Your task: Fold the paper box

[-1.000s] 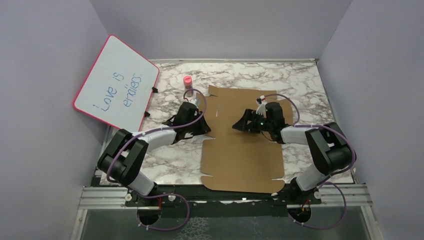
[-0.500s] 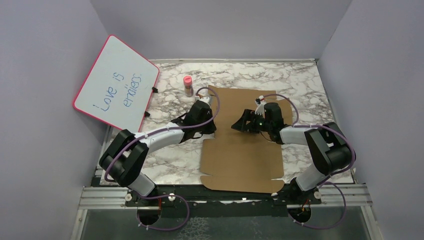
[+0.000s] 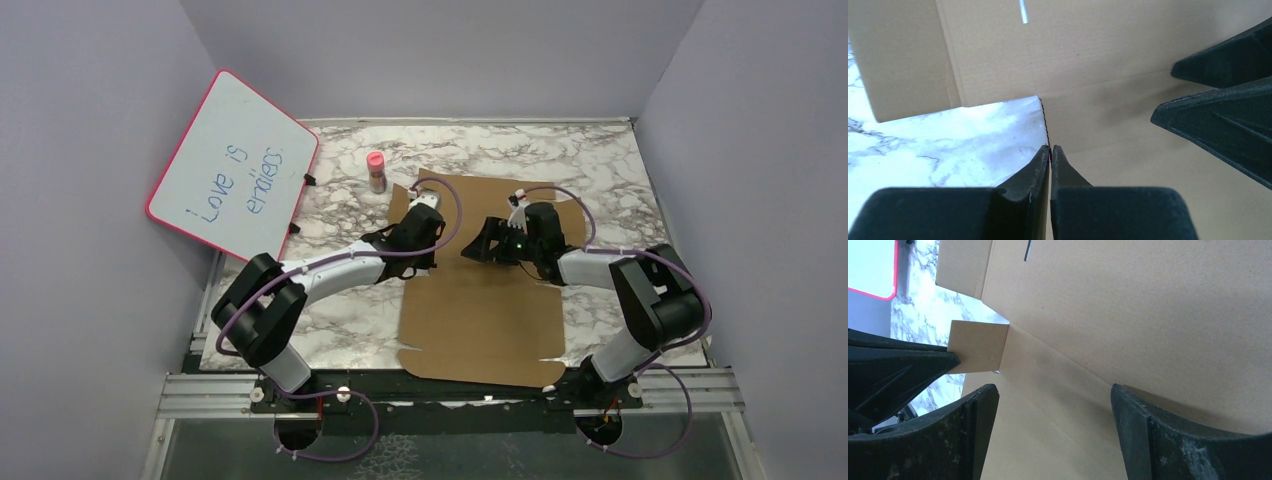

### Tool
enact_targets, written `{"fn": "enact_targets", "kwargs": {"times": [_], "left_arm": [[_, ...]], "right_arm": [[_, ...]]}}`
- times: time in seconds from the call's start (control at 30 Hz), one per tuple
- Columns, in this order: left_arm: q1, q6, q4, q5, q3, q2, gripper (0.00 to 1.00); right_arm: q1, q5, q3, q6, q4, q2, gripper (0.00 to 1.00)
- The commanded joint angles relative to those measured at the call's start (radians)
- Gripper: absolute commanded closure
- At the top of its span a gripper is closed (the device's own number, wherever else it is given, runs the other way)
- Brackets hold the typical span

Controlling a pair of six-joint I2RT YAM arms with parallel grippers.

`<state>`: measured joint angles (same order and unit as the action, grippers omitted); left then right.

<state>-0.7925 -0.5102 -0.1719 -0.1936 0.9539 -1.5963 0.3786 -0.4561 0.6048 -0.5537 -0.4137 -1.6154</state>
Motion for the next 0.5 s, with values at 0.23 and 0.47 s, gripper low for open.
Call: {"fn": "enact_targets", "kwargs": {"times": [0.23,0.47], "left_arm": [[0.042,0.103,-0.044,-0.088,0.094,0.126,0.66],[0.127,0.099,0.027,0.056,0.152,0.107,0.40]], "right_arm": [[0.003,0.224,0.145,0.154,0.262,0.157,0.02],[-0.053,0.333,0.263,0.215,0.319,0.177,0.00]]}}
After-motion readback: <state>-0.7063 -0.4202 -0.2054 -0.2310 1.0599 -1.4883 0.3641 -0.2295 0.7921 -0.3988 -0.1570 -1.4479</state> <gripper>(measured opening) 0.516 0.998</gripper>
